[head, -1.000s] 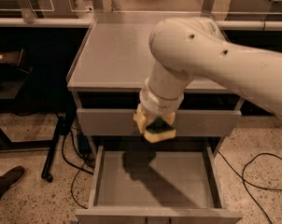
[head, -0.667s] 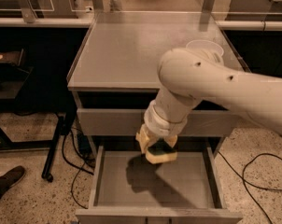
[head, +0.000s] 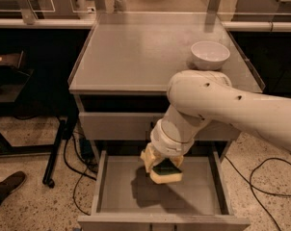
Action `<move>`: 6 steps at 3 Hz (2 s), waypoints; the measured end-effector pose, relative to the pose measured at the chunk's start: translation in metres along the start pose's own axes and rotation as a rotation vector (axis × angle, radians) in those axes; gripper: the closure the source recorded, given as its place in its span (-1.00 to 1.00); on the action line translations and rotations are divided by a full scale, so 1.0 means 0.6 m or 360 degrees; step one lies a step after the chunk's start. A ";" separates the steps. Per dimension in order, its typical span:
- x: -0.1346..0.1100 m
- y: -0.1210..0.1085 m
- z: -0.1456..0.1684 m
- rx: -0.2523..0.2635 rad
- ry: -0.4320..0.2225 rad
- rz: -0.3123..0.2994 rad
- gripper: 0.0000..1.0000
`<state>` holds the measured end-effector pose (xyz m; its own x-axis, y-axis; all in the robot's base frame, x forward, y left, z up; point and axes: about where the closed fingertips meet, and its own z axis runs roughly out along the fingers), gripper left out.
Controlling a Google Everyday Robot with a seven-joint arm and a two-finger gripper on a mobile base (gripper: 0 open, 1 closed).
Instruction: Place sponge into middle drawer
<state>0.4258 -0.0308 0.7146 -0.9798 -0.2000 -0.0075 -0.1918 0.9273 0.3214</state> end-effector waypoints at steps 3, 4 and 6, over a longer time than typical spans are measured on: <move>0.096 -0.103 0.188 -0.0200 0.0162 0.0471 1.00; 0.098 -0.111 0.207 -0.0213 0.0179 0.0497 1.00; 0.055 -0.085 0.237 -0.0304 0.0111 0.0533 1.00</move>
Offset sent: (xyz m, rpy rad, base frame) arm -0.0840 -0.0393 -0.1582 0.1347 0.3039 -0.3337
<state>0.3953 -0.0396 0.5632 -0.9788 0.0768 0.1900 0.1587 0.8705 0.4658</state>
